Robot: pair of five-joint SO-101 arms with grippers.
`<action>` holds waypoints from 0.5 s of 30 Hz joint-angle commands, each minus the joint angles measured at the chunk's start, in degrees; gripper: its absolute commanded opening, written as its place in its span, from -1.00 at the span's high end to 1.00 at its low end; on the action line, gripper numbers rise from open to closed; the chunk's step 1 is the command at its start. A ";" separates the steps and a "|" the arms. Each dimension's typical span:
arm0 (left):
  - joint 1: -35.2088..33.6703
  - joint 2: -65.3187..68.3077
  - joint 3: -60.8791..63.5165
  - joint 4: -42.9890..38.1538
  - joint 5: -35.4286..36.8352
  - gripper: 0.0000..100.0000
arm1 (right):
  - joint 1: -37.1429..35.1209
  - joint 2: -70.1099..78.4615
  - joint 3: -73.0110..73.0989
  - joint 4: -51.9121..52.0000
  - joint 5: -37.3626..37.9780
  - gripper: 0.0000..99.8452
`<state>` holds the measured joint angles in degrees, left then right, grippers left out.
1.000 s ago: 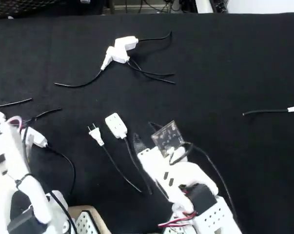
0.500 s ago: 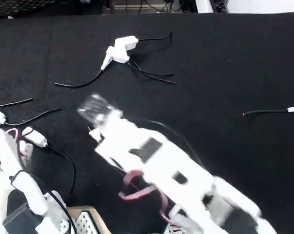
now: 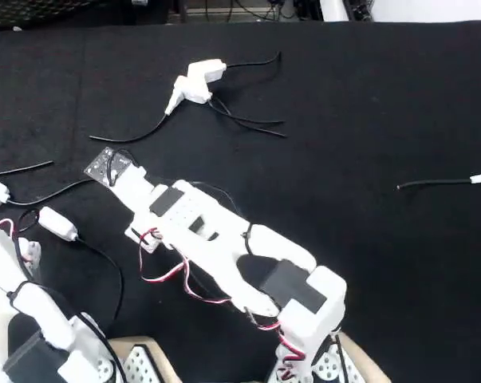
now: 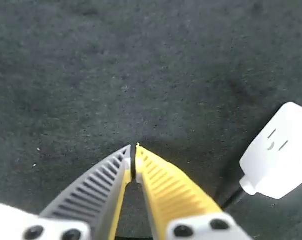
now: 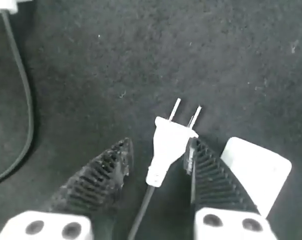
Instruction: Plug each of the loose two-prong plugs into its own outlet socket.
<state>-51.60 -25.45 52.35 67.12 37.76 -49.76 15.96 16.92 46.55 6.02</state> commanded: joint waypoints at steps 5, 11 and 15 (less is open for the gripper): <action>-0.57 -0.26 -1.54 -0.70 -0.35 0.94 | 0.97 0.66 -3.47 1.23 -4.57 0.65; -0.57 -0.44 -1.54 -0.70 -0.35 0.94 | 1.14 0.48 -6.29 8.79 -4.13 0.65; -0.57 -0.53 -1.63 -0.70 -0.35 0.94 | 0.97 0.84 -7.43 8.79 -4.13 0.65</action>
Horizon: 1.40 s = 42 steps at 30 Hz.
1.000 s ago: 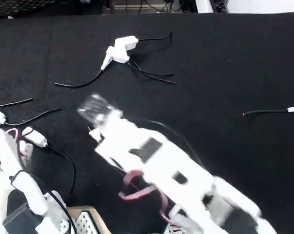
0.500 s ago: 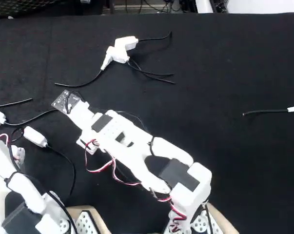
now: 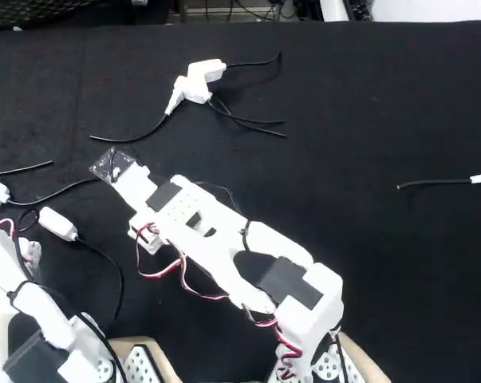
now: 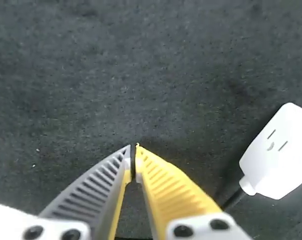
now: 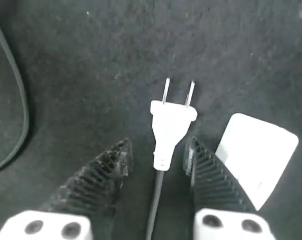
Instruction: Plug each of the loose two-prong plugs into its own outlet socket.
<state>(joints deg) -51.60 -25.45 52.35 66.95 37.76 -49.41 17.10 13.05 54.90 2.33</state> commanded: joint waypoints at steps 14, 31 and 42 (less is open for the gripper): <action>-0.57 -0.53 -1.63 -0.53 -0.35 0.94 | 0.62 3.91 -5.23 -0.44 -0.97 0.65; -0.40 -0.53 -1.63 -0.44 -0.35 0.94 | 0.70 3.03 -6.20 2.37 -0.35 0.98; 1.63 -0.53 -1.45 -0.26 -0.35 0.94 | 0.44 7.08 -9.98 3.60 2.02 0.96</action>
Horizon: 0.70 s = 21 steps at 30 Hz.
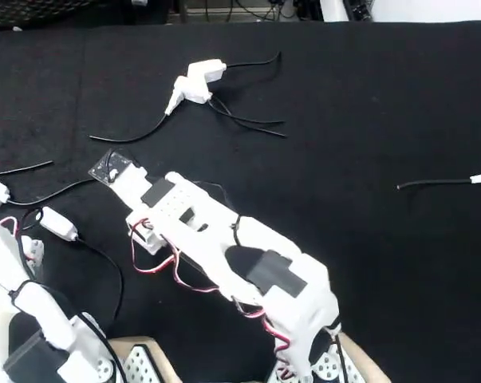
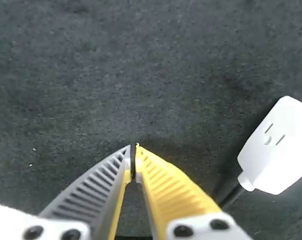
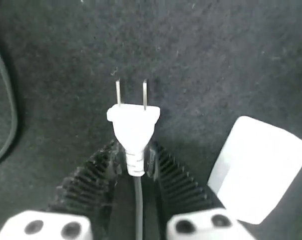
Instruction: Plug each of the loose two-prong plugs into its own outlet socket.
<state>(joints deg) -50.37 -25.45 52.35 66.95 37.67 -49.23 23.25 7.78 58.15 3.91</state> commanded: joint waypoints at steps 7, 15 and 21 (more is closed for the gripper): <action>0.66 -0.53 -1.45 -0.35 -0.26 0.94 | 0.26 4.18 -8.92 4.48 0.44 0.52; 0.66 -0.53 -1.54 -0.35 -0.26 0.94 | 0.00 4.35 -11.47 4.40 0.53 0.47; 0.66 -0.53 -1.54 -0.35 -0.26 0.94 | -4.22 4.53 -11.47 4.40 0.00 0.47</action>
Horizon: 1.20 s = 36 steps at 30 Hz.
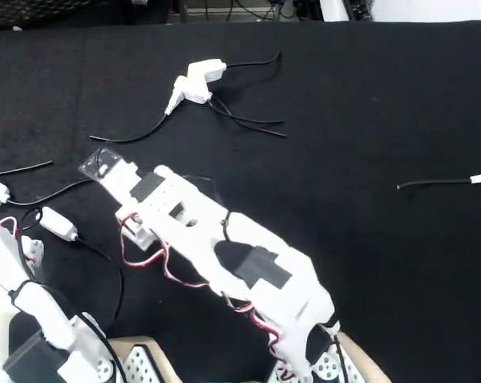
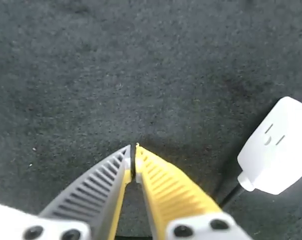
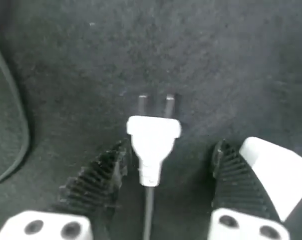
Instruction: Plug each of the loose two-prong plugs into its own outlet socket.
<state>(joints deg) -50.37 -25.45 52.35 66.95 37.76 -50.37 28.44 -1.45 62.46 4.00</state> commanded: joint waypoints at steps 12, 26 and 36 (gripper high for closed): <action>0.40 -0.53 -1.54 -0.09 -0.35 0.94 | -4.22 1.71 -3.91 1.49 -0.09 0.66; 1.10 -0.53 -2.15 -0.44 -0.26 0.94 | -4.22 0.75 -5.32 7.30 0.35 0.98; 10.86 -0.53 -4.00 -0.88 0.62 0.94 | -4.22 -14.90 -0.84 13.27 0.44 0.98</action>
<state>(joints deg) -42.02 -25.45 51.65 66.95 37.67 -53.98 24.13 -5.05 75.47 4.00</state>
